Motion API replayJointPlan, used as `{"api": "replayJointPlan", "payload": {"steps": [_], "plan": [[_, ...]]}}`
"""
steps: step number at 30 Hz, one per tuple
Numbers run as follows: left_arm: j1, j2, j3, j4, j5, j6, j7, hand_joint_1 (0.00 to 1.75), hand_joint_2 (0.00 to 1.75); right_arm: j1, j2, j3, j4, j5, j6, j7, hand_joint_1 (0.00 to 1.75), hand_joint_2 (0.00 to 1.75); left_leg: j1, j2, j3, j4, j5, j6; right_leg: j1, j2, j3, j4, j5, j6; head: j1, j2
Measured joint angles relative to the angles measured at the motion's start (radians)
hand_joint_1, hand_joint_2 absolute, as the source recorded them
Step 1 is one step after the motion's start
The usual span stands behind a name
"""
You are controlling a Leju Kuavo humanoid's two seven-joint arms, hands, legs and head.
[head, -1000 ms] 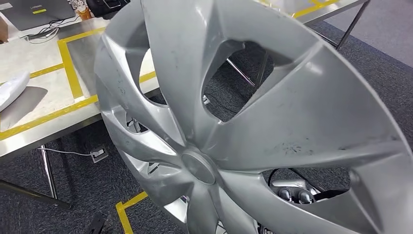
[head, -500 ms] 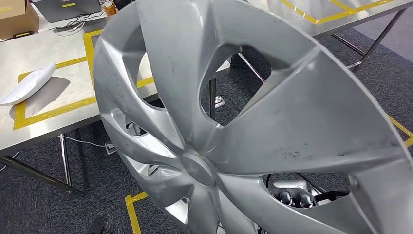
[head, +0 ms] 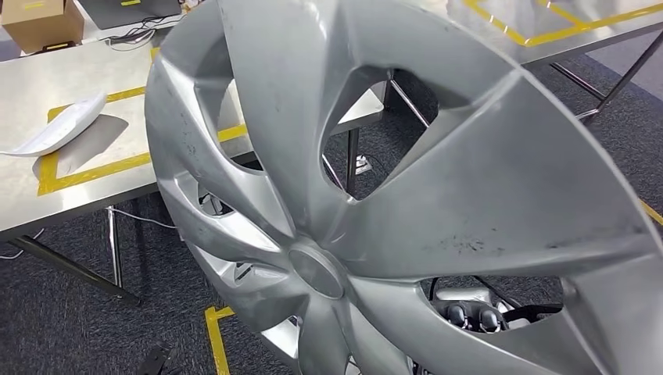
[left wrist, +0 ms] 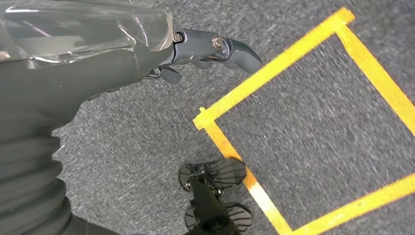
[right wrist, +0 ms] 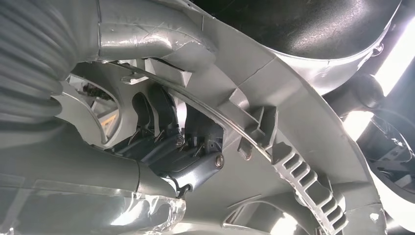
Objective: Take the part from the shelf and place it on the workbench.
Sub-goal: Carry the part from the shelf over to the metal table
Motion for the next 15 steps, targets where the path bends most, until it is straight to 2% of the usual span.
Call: {"api": "replayJointPlan", "payload": {"steps": [1, 3, 4, 6, 7, 8, 9, 11, 13, 15], "plan": [[0.001, 0.0, 0.0, -0.002, 0.0, 0.0, 0.0, 0.0, 1.75, 0.0, 0.0, 0.0, 0.0, 0.0, 0.0, 0.0, 1.24, 1.75, 0.0, -0.006, 0.002, -0.003, 0.002, 0.005, 0.0, -0.005, 0.003, -0.002, -0.001, 0.005, 0.0, 0.0], [0.005, 0.0, 0.001, -0.009, 0.0, 0.0, 0.001, 0.0, 1.75, 0.0, 0.0, 0.0, -0.001, -0.001, 0.0, 0.0, 1.24, 1.75, 0.004, -0.018, 0.015, -0.018, 0.01, 0.017, -0.001, 0.001, -0.005, 0.02, -0.016, 0.011, 0.001, 0.0], [0.006, -0.001, 0.001, -0.014, 0.0, 0.0, 0.002, 0.0, 1.75, 0.0, 0.0, 0.0, -0.001, -0.002, 0.0, 0.0, 1.24, 1.75, 0.007, -0.024, 0.021, -0.023, 0.014, 0.022, -0.002, 0.01, -0.022, 0.058, -0.035, 0.01, 0.003, 0.0], [0.006, -0.002, 0.001, -0.02, -0.001, -0.001, 0.005, 0.0, 1.75, 0.002, -0.002, -0.001, -0.001, -0.002, 0.0, -0.001, 1.24, 1.75, 0.009, -0.039, 0.022, -0.026, 0.018, 0.027, -0.004, 0.026, -0.085, 0.183, -0.083, 0.005, 0.006, 0.0], [0.007, -0.004, 0.001, -0.022, -0.001, -0.002, 0.006, 0.0, 1.75, 0.003, -0.002, -0.001, 0.0, -0.002, 0.0, -0.001, 1.24, 1.75, 0.009, -0.046, 0.021, -0.026, 0.018, 0.028, -0.005, 0.029, -0.113, 0.237, -0.098, 0.006, 0.006, 0.0], [0.008, -0.004, 0.001, -0.023, -0.001, -0.002, 0.007, 0.0, 1.75, 0.005, -0.004, -0.001, 0.0, -0.001, 0.0, -0.001, 1.24, 1.75, 0.008, -0.054, 0.021, -0.025, 0.018, 0.028, -0.005, 0.03, -0.129, 0.261, -0.098, 0.01, 0.006, 0.0], [0.008, -0.005, 0.001, -0.023, -0.001, -0.002, 0.007, 0.0, 1.75, 0.006, -0.005, -0.001, 0.0, -0.001, 0.0, -0.001, 1.24, 1.75, 0.008, -0.062, 0.021, -0.025, 0.018, 0.027, -0.005, 0.032, -0.125, 0.245, -0.084, 0.017, 0.006, 0.0], [0.009, -0.006, 0.001, -0.025, -0.001, -0.002, 0.007, 0.0, 1.75, 0.006, -0.006, -0.001, 0.0, -0.001, 0.0, -0.001, 1.24, 1.75, 0.009, -0.077, 0.021, -0.022, 0.016, 0.025, -0.007, 0.045, -0.075, 0.124, -0.028, 0.03, 0.006, 0.0], [0.009, -0.007, 0.001, -0.028, -0.001, -0.002, 0.008, 0.0, 1.75, 0.006, -0.006, 0.0, 0.0, -0.001, 0.0, -0.001, 1.24, 1.75, 0.005, -0.09, 0.016, -0.014, 0.012, 0.017, -0.008, 0.062, -0.028, 0.019, 0.012, 0.027, 0.006, 0.0], [0.012, -0.007, 0.002, -0.03, -0.001, -0.002, 0.009, 0.0, 1.75, 0.006, -0.007, 0.0, 0.0, -0.001, 0.0, -0.001, 1.24, 1.75, 0.005, -0.098, 0.011, -0.011, 0.01, 0.006, -0.004, 0.065, -0.017, -0.003, 0.021, 0.013, 0.006, 0.0]]}}
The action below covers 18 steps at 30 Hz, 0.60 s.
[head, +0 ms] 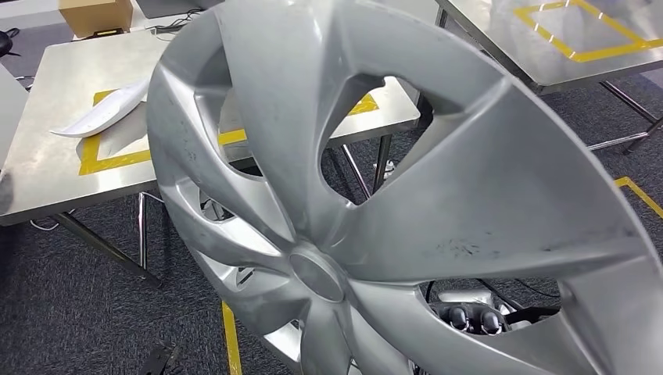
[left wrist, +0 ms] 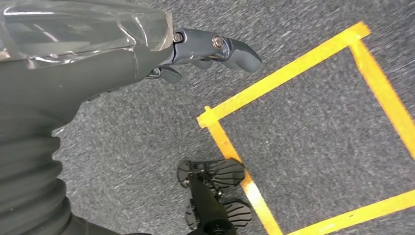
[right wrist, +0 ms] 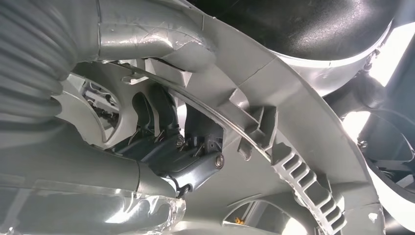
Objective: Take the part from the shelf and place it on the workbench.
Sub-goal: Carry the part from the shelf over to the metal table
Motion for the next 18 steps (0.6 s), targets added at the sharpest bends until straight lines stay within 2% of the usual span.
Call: {"api": "replayJointPlan", "payload": {"steps": [1, 3, 5, 7, 8, 9, 10, 11, 13, 15, 17, 18], "plan": [[0.003, 0.001, 0.0, 0.0, 0.0, 0.0, 0.0, 0.0, 1.75, -0.001, 0.0, 0.0, 0.0, 0.0, 0.0, 0.0, 1.24, 1.75, 0.002, -0.001, -0.001, 0.0, -0.001, -0.005, -0.001, -0.004, 0.0, -0.001, 0.001, -0.006, 0.0, 0.0], [0.007, 0.002, 0.001, -0.001, 0.0, 0.001, 0.0, 0.0, 1.75, -0.004, 0.001, 0.0, 0.0, 0.0, 0.0, 0.0, 1.24, 1.75, 0.004, 0.017, -0.011, 0.022, -0.017, -0.017, -0.005, -0.01, 0.005, -0.005, 0.003, -0.017, -0.002, 0.0], [0.007, 0.003, 0.003, -0.001, 0.0, 0.002, 0.0, 0.0, 1.75, -0.006, 0.003, 0.0, 0.0, 0.0, 0.0, -0.001, 1.24, 1.75, 0.007, 0.046, -0.055, 0.117, -0.068, -0.029, -0.007, -0.019, 0.009, -0.007, 0.001, -0.025, -0.006, 0.0], [0.007, 0.004, 0.005, -0.001, 0.0, 0.003, 0.0, 0.0, 1.75, -0.005, 0.003, 0.0, 0.001, 0.0, 0.0, -0.001, 1.24, 1.75, 0.013, 0.059, -0.116, 0.243, -0.12, -0.037, -0.006, -0.029, 0.01, -0.006, 0.0, -0.03, -0.007, 0.0], [0.007, 0.004, 0.006, -0.001, 0.0, 0.002, 0.0, 0.0, 1.75, -0.005, 0.003, 0.001, 0.001, 0.0, 0.0, -0.001, 1.24, 1.75, 0.015, 0.062, -0.134, 0.276, -0.125, -0.039, -0.006, -0.034, 0.01, -0.006, -0.001, -0.03, -0.007, 0.0], [0.008, 0.004, 0.006, -0.001, 0.0, 0.002, 0.0, 0.0, 1.75, -0.005, 0.004, 0.001, 0.002, 0.0, 0.0, -0.001, 1.24, 1.75, 0.016, 0.064, -0.132, 0.268, -0.112, -0.04, -0.006, -0.038, 0.01, -0.006, -0.001, -0.03, -0.007, 0.0], [0.008, 0.004, 0.007, -0.001, 0.0, 0.002, 0.0, 0.0, 1.75, -0.005, 0.004, 0.001, 0.003, 0.0, 0.0, -0.001, 1.24, 1.75, 0.017, 0.069, -0.111, 0.224, -0.084, -0.039, -0.006, -0.043, 0.011, -0.006, -0.002, -0.029, -0.007, 0.0], [0.007, 0.005, 0.007, -0.001, 0.0, 0.002, 0.0, 0.0, 1.75, -0.006, 0.004, 0.001, 0.003, 0.0, 0.0, -0.001, 1.24, 1.75, 0.017, 0.078, -0.075, 0.155, -0.05, -0.036, -0.005, -0.047, 0.012, -0.006, -0.002, -0.028, -0.007, 0.0], [0.005, 0.008, 0.008, -0.002, 0.0, 0.002, 0.0, 0.0, 1.75, -0.007, 0.006, 0.001, 0.003, 0.0, 0.0, -0.001, 1.24, 1.75, 0.011, 0.098, -0.015, 0.037, -0.012, -0.027, 0.001, -0.054, 0.014, -0.005, -0.005, -0.022, -0.006, 0.0], [0.003, 0.009, 0.008, -0.002, 0.0, 0.001, 0.0, 0.0, 1.75, -0.009, 0.007, 0.001, 0.003, 0.0, 0.0, -0.001, 1.24, 1.75, 0.003, 0.101, -0.003, 0.004, -0.012, -0.016, 0.005, -0.063, 0.014, -0.005, -0.008, -0.014, -0.005, 0.0], [0.004, 0.01, 0.008, -0.002, 0.0, -0.001, 0.0, 0.0, 1.75, -0.01, 0.007, 0.001, 0.003, 0.0, 0.0, -0.001, 1.24, 1.75, 0.004, 0.087, 0.003, -0.003, -0.007, -0.003, 0.003, -0.071, 0.015, -0.006, -0.011, -0.004, -0.004, 0.0], [0.004, 0.01, 0.009, -0.002, 0.0, -0.002, 0.001, 0.0, 1.75, -0.011, 0.007, 0.001, 0.003, 0.0, 0.0, -0.001, 1.24, 1.75, 0.006, 0.081, 0.01, -0.01, -0.002, 0.003, 0.003, -0.068, 0.011, 0.006, -0.018, -0.001, -0.003, 0.0]]}}
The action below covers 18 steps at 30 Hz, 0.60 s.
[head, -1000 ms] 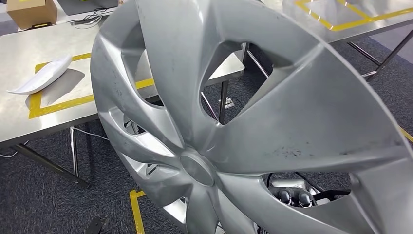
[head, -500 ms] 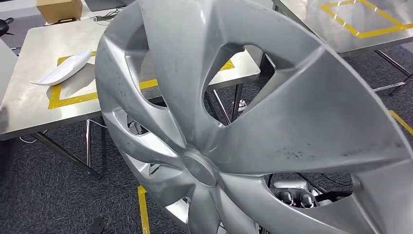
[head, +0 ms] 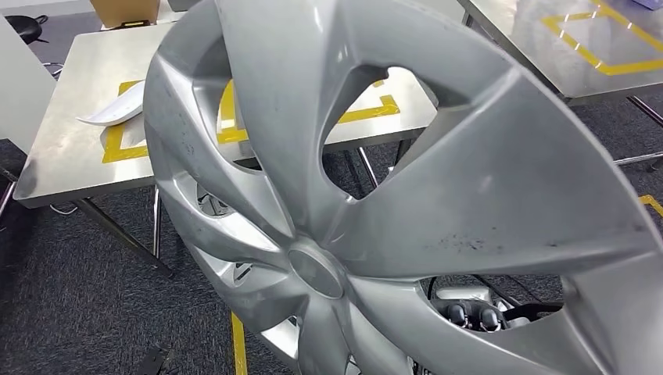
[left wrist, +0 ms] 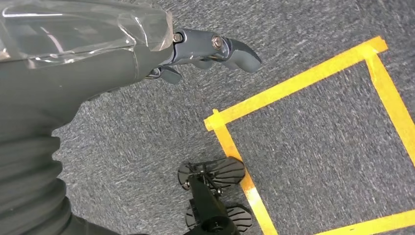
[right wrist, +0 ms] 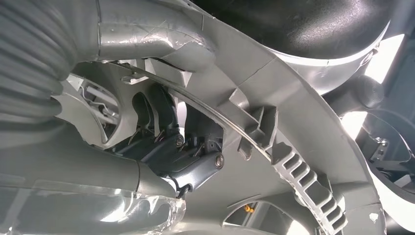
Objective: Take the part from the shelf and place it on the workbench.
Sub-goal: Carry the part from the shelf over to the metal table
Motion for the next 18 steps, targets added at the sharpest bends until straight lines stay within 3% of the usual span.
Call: {"api": "replayJointPlan", "payload": {"steps": [2, 4, 5, 6, 7, 9, 11, 13, 15, 16, 18], "plan": [[-0.001, 0.0, 0.001, 0.0, 0.0, -0.001, 0.0, 0.0, 1.75, -0.001, 0.0, -0.001, 0.001, -0.001, 0.0, 0.0, 1.24, 1.75, 0.004, -0.011, 0.01, -0.012, 0.009, 0.011, 0.0, 0.019, -0.042, 0.085, -0.041, -0.003, 0.004, 0.0], [-0.003, -0.001, 0.001, 0.0, 0.0, -0.001, 0.0, 0.0, 1.75, 0.0, -0.001, -0.001, 0.002, -0.001, 0.0, -0.001, 1.24, 1.75, 0.004, -0.023, 0.009, -0.013, 0.011, 0.014, 0.0, 0.036, -0.111, 0.225, -0.094, -0.008, 0.006, 0.0], [-0.002, -0.001, 0.001, 0.0, 0.0, -0.002, 0.0, 0.0, 1.75, 0.001, -0.001, -0.001, 0.003, -0.001, 0.0, -0.001, 1.24, 1.75, 0.004, -0.03, 0.008, -0.013, 0.011, 0.015, -0.001, 0.039, -0.136, 0.272, -0.105, -0.005, 0.006, 0.0], [-0.002, -0.002, 0.001, 0.0, 0.0, -0.002, 0.0, 0.0, 1.75, 0.001, -0.002, 0.0, 0.004, -0.001, 0.001, -0.001, 1.24, 1.75, 0.004, -0.037, 0.008, -0.012, 0.01, 0.014, -0.003, 0.04, -0.142, 0.279, -0.1, 0.001, 0.007, 0.0], [-0.002, -0.003, 0.001, 0.0, 0.0, -0.002, 0.001, 0.0, 1.75, 0.001, -0.002, 0.0, 0.005, -0.001, 0.001, -0.001, 1.24, 1.75, 0.005, -0.046, 0.009, -0.012, 0.01, 0.014, -0.006, 0.041, -0.127, 0.244, -0.08, 0.011, 0.007, 0.0], [-0.002, -0.004, 0.001, 0.0, 0.0, -0.002, 0.001, 0.0, 1.75, 0.0, -0.002, 0.0, 0.006, -0.001, 0.001, -0.001, 1.24, 1.75, 0.005, -0.061, 0.008, -0.006, 0.007, 0.008, -0.013, 0.052, -0.06, 0.101, -0.023, 0.026, 0.007, 0.0], [-0.001, -0.004, 0.002, 0.0, 0.0, -0.002, 0.001, 0.0, 1.75, 0.0, -0.002, 0.0, 0.006, -0.001, 0.002, -0.001, 1.24, 1.75, 0.002, -0.072, 0.003, 0.003, 0.002, -0.002, -0.015, 0.065, -0.014, 0.007, 0.01, 0.023, 0.006, 0.0], [0.001, -0.003, 0.003, 0.0, 0.0, -0.002, 0.001, 0.0, 1.75, 0.0, -0.002, 0.0, 0.006, -0.001, 0.002, -0.001, 1.24, 1.75, 0.003, -0.078, -0.001, 0.005, 0.0, -0.013, -0.011, 0.065, -0.006, -0.007, 0.017, 0.011, 0.005, 0.0], [0.003, -0.002, 0.003, 0.0, 0.0, -0.002, 0.001, 0.0, 1.75, -0.002, -0.001, 0.0, 0.006, -0.001, 0.002, -0.001, 1.24, 1.75, 0.006, -0.068, -0.005, 0.013, -0.006, -0.023, -0.013, 0.059, -0.004, -0.009, 0.019, 0.0, 0.005, 0.0], [0.003, -0.002, 0.004, 0.0, 0.0, -0.003, 0.001, 0.0, 1.75, -0.003, 0.0, 0.0, 0.006, -0.001, 0.002, -0.001, 1.24, 1.75, 0.007, -0.055, -0.015, 0.035, -0.021, -0.028, -0.015, 0.055, -0.002, -0.011, 0.019, -0.006, 0.004, 0.0], [0.002, 0.0, 0.005, 0.001, 0.001, -0.005, 0.001, 0.0, 1.75, -0.004, 0.001, 0.0, 0.006, -0.002, 0.002, -0.001, 1.24, 1.75, 0.007, -0.027, -0.065, 0.14, -0.075, -0.036, -0.016, 0.046, 0.001, -0.012, 0.017, -0.016, 0.001, 0.0]]}}
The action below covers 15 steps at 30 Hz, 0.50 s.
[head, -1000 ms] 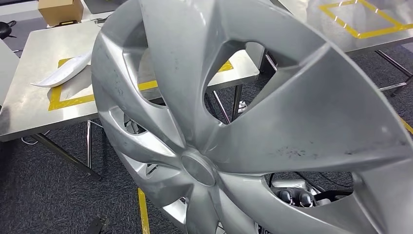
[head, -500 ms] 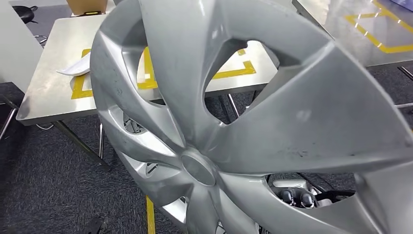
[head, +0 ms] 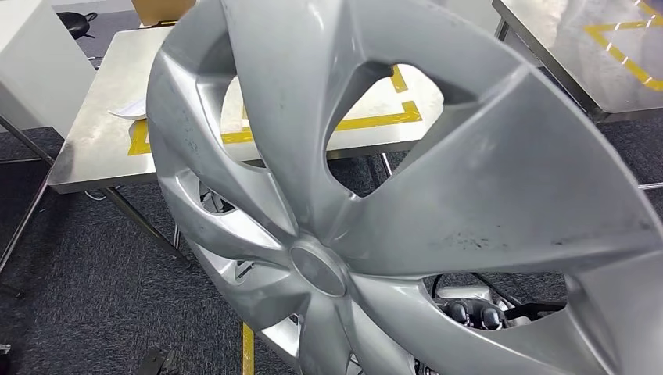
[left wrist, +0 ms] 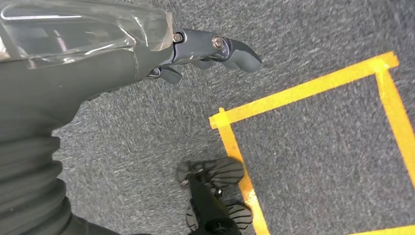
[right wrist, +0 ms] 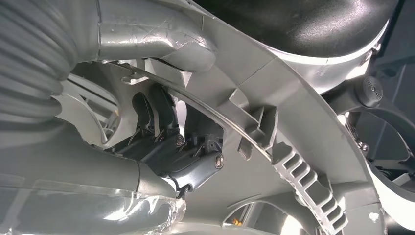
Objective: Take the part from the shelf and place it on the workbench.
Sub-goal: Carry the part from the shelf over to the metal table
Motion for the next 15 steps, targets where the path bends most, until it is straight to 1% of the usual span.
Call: {"api": "replayJointPlan", "payload": {"steps": [1, 2, 3, 4, 5, 6, 7, 8, 9, 10, 12, 13, 14, 15], "plan": [[-0.001, 0.0, 0.0, 0.0, 0.001, -0.002, 0.0, 0.0, 1.75, 0.0, 0.0, 0.0, 0.0, 0.0, 0.0, 0.0, 1.24, 1.75, 0.001, 0.006, -0.034, 0.069, -0.029, -0.002, 0.002, -0.005, 0.0, 0.0, -0.001, -0.003, 0.0, 0.0], [-0.001, 0.0, 0.0, 0.001, 0.002, -0.004, 0.0, 0.0, 1.75, 0.0, 0.0, 0.0, 0.001, 0.0, 0.0, 0.0, 1.24, 1.75, 0.002, 0.008, -0.063, 0.126, -0.047, -0.004, 0.003, -0.01, 0.0, 0.0, -0.002, -0.003, 0.0, 0.0], [0.0, 0.0, 0.0, 0.002, 0.003, -0.006, 0.0, 0.0, 1.75, 0.0, 0.0, 0.0, 0.002, 0.0, 0.0, 0.001, 1.24, 1.75, 0.003, 0.01, -0.079, 0.154, -0.049, -0.004, 0.005, -0.014, 0.001, 0.0, -0.002, -0.004, 0.0, 0.0], [0.0, 0.0, 0.0, 0.003, 0.005, -0.009, -0.001, 0.0, 1.75, 0.0, 0.0, 0.001, 0.003, -0.001, 0.0, 0.001, 1.24, 1.75, 0.003, 0.011, -0.074, 0.14, -0.032, -0.003, 0.005, -0.017, 0.001, 0.0, -0.003, -0.004, 0.0, 0.0], [0.0, 0.0, 0.0, 0.004, 0.007, -0.01, -0.003, 0.0, 1.75, -0.001, 0.0, 0.001, 0.003, -0.003, 0.0, 0.002, 1.24, 1.75, 0.004, 0.013, -0.051, 0.089, -0.001, -0.001, 0.006, -0.019, 0.002, 0.0, -0.003, -0.004, 0.0, 0.0], [0.0, 0.0, 0.001, 0.005, 0.008, -0.011, -0.006, 0.0, 1.75, -0.002, 0.0, 0.002, 0.003, -0.007, -0.001, 0.004, 1.24, 1.75, 0.004, 0.018, -0.015, 0.016, 0.032, 0.002, 0.006, -0.021, 0.003, 0.0, -0.003, -0.003, 0.0, 0.0], [-0.002, 0.0, 0.001, 0.007, 0.009, -0.013, -0.008, 0.0, 1.75, -0.004, 0.0, 0.002, 0.003, -0.013, -0.003, 0.008, 1.24, 1.75, 0.001, 0.022, 0.019, -0.051, 0.055, 0.006, 0.009, -0.022, 0.003, 0.001, -0.004, -0.002, 0.0, 0.0], [-0.003, -0.001, 0.0, 0.008, 0.01, -0.014, -0.011, 0.0, 1.75, -0.006, 0.0, 0.002, 0.004, -0.022, -0.006, 0.013, 1.24, 1.75, -0.001, 0.025, 0.041, -0.098, 0.066, 0.01, 0.011, -0.023, 0.001, 0.001, -0.004, 0.001, 0.0, 0.0], [-0.004, -0.001, 0.0, 0.01, 0.011, -0.015, -0.013, 0.0, 1.75, -0.007, 0.0, 0.003, 0.004, -0.033, -0.008, 0.019, 1.24, 1.75, -0.005, 0.028, 0.052, -0.121, 0.068, 0.015, 0.013, -0.024, 0.0, 0.002, -0.004, 0.005, 0.0, 0.0], [-0.005, -0.002, 0.0, 0.012, 0.013, -0.016, -0.014, 0.0, 1.75, -0.008, 0.001, 0.003, 0.004, -0.043, -0.011, 0.027, 1.24, 1.75, -0.009, 0.026, 0.052, -0.124, 0.065, 0.019, 0.014, -0.025, -0.001, 0.001, -0.004, 0.01, 0.001, 0.0], [-0.005, -0.003, 0.0, 0.014, 0.018, -0.015, -0.016, 0.0, 1.75, -0.008, 0.002, 0.003, 0.005, -0.064, -0.014, 0.045, 1.24, 1.75, -0.009, 0.022, 0.059, -0.131, 0.07, 0.031, 0.012, -0.027, -0.002, 0.003, -0.007, 0.02, 0.001, 0.0], [-0.005, -0.003, 0.0, 0.016, 0.02, -0.015, -0.017, 0.0, 1.75, -0.008, 0.003, 0.003, 0.005, -0.072, -0.015, 0.054, 1.24, 1.75, -0.007, 0.021, 0.064, -0.136, 0.074, 0.039, 0.011, -0.024, -0.01, 0.02, -0.018, 0.022, 0.001, 0.0], [-0.006, -0.004, 0.0, 0.016, 0.022, -0.015, -0.018, 0.0, 1.75, -0.008, 0.003, 0.002, 0.005, -0.078, -0.016, 0.061, 1.24, 1.75, -0.005, 0.019, 0.068, -0.141, 0.078, 0.045, 0.011, -0.021, -0.026, 0.055, -0.036, 0.021, 0.002, 0.0], [-0.006, -0.006, -0.001, 0.017, 0.024, -0.015, -0.019, 0.0, 1.75, -0.007, 0.004, 0.001, 0.005, -0.082, -0.017, 0.066, 1.24, 1.75, -0.003, 0.017, 0.068, -0.143, 0.079, 0.049, 0.01, -0.016, -0.054, 0.113, -0.062, 0.017, 0.003, 0.0]]}}
